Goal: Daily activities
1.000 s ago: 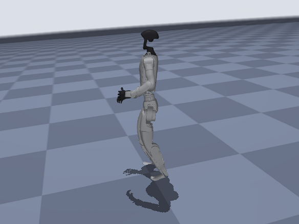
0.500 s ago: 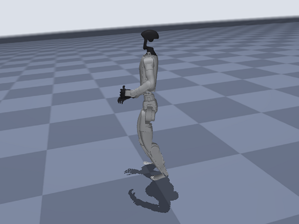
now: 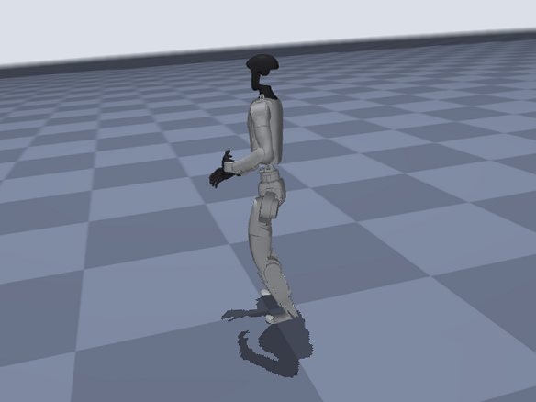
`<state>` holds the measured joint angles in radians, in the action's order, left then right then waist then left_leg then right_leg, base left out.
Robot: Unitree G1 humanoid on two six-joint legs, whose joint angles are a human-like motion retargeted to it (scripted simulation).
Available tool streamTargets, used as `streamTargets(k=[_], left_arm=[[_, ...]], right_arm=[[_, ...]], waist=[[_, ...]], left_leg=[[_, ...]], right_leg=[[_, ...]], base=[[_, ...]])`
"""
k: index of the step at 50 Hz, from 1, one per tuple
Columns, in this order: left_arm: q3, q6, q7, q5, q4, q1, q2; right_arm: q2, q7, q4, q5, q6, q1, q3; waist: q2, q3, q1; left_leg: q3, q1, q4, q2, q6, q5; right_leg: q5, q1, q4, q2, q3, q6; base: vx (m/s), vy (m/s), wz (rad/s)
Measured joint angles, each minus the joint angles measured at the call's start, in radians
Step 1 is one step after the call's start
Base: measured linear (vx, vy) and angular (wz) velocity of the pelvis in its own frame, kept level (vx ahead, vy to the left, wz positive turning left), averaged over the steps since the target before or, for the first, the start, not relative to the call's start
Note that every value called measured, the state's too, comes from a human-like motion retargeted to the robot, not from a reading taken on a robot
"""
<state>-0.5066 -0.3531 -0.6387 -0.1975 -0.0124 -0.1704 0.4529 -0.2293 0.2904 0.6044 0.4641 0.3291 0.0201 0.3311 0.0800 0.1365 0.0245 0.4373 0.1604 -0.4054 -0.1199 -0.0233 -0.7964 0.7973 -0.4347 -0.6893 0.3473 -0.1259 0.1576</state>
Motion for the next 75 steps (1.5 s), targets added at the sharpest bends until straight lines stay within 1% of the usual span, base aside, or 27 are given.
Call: streamTargets(k=[6,9,13,17,20,24,28,33,37,43,50,55,63,70,75], left_arm=[[-0.084,-0.007,-0.087,0.068,0.019,-0.056,-0.031],[-0.139,-0.021,-0.133,0.093,0.024,-0.076,-0.028],[-0.229,-0.042,-0.165,0.108,0.002,-0.137,-0.023],[-0.306,-0.055,-0.181,0.105,-0.014,-0.169,-0.037],[-0.350,-0.055,-0.191,0.094,-0.014,-0.184,-0.056],[-0.383,-0.046,-0.201,0.074,0.004,-0.201,-0.084],[-0.401,-0.037,-0.200,0.050,0.024,-0.216,-0.110],[-0.404,-0.022,-0.181,0.013,0.044,-0.240,-0.139],[-0.400,-0.004,-0.173,-0.027,0.052,-0.262,-0.161],[-0.399,0.042,-0.173,-0.103,0.052,-0.286,-0.187],[-0.384,0.069,-0.185,-0.165,0.005,-0.286,-0.174],[-0.331,0.082,-0.177,-0.175,-0.038,-0.263,-0.143],[-0.184,0.103,-0.134,-0.115,-0.057,-0.176,-0.061],[-0.074,0.117,-0.062,-0.020,-0.010,-0.062,-0.022],[-0.030,0.125,-0.004,0.052,0.059,0.028,-0.036]], right_arm=[[-0.008,-0.059,-0.246,0.037,0.057,-0.067,0.008],[-0.027,-0.082,-0.397,0.047,0.074,-0.126,-0.008],[-0.027,-0.067,-0.547,0.056,0.100,-0.197,-0.015],[-0.021,-0.063,-0.664,0.041,0.100,-0.271,-0.012],[-0.018,-0.072,-0.716,0.018,0.097,-0.305,0.009],[-0.019,-0.090,-0.755,-0.016,0.093,-0.322,0.047],[-0.020,-0.105,-0.779,-0.042,0.088,-0.331,0.082],[-0.018,-0.114,-0.788,-0.069,0.082,-0.342,0.109],[-0.021,-0.122,-0.778,-0.092,0.080,-0.349,0.122],[-0.017,-0.143,-0.762,-0.136,0.098,-0.356,0.151],[-0.005,-0.202,-0.748,-0.155,0.109,-0.370,0.223],[-0.012,-0.263,-0.697,-0.156,0.112,-0.358,0.271],[-0.050,-0.392,-0.590,-0.141,0.086,-0.298,0.318],[-0.089,-0.456,-0.514,-0.105,0.039,-0.218,0.301],[-0.106,-0.466,-0.457,-0.087,0.002,-0.153,0.264]], waist=[[-0.044,-0.056,0.035],[-0.103,-0.093,0.044],[-0.156,-0.180,0.074],[-0.211,-0.269,0.099],[-0.244,-0.316,0.110],[-0.270,-0.348,0.119],[-0.283,-0.359,0.124],[-0.285,-0.354,0.123],[-0.276,-0.340,0.119],[-0.249,-0.316,0.117],[-0.211,-0.280,0.106],[-0.174,-0.232,0.090],[-0.108,-0.126,0.062],[-0.062,-0.053,0.050],[-0.046,-0.025,0.044]], left_leg=[[-0.023,0.098,-0.044,-0.006,0.005,0.005],[-0.035,0.187,-0.048,0.016,0.007,0.023],[-0.025,0.288,-0.087,0.026,0.013,0.042],[-0.015,0.394,-0.075,0.025,0.011,0.093],[-0.011,0.463,-0.048,0.020,0.009,0.139],[-0.007,0.526,0.002,0.011,0.009,0.200],[-0.007,0.563,0.049,0.003,0.007,0.251],[-0.008,0.579,0.090,-0.002,0.003,0.289],[-0.010,0.577,0.100,0.000,-0.001,0.295],[-0.025,0.563,0.079,0.017,-0.008,0.272],[-0.042,0.533,-0.001,0.048,-0.012,0.213],[-0.062,0.497,-0.070,0.073,-0.009,0.164],[-0.096,0.402,-0.142,0.100,-0.002,0.103],[-0.135,0.320,-0.177,0.098,0.001,0.062],[-0.167,0.276,-0.198,0.091,0.000,0.041]], right_leg=[[-0.019,-0.067,-0.079,0.032,-0.043,0.002],[-0.066,-0.110,-0.063,0.018,-0.095,-0.006],[-0.092,-0.188,-0.111,0.041,-0.120,-0.008],[-0.130,-0.290,-0.109,0.055,-0.140,-0.016],[-0.159,-0.363,-0.094,0.061,-0.150,-0.021],[-0.193,-0.436,-0.067,0.062,-0.159,-0.026],[-0.220,-0.484,-0.040,0.060,-0.165,-0.029],[-0.242,-0.508,-0.014,0.053,-0.167,-0.031],[-0.254,-0.505,0.004,0.044,-0.165,-0.031],[-0.270,-0.473,0.026,0.018,-0.161,-0.027],[-0.258,-0.412,0.021,-0.010,-0.150,-0.031],[-0.236,-0.352,0.007,-0.037,-0.138,-0.033],[-0.188,-0.232,-0.013,-0.074,-0.120,-0.044],[-0.142,-0.140,-0.041,-0.091,-0.101,-0.060],[-0.127,-0.083,-0.043,-0.106,-0.084,-0.067]], base=[[-0.08,0.01,-0.52],[-0.12,0.05,-0.64],[-0.16,0.04,-0.43],[-0.17,0.03,-0.21],[-0.16,0.01,-0.08],[-0.13,-0.02,0.00],[-0.09,-0.03,0.02],[-0.02,-0.01,0.00],[0.00,0.00,-0.05],[0.03,0.03,-0.24],[0.06,0.02,-0.29],[0.10,0.00,-0.28],[0.13,-0.03,-0.15],[0.12,-0.03,0.03],[0.09,-0.02,0.07]])
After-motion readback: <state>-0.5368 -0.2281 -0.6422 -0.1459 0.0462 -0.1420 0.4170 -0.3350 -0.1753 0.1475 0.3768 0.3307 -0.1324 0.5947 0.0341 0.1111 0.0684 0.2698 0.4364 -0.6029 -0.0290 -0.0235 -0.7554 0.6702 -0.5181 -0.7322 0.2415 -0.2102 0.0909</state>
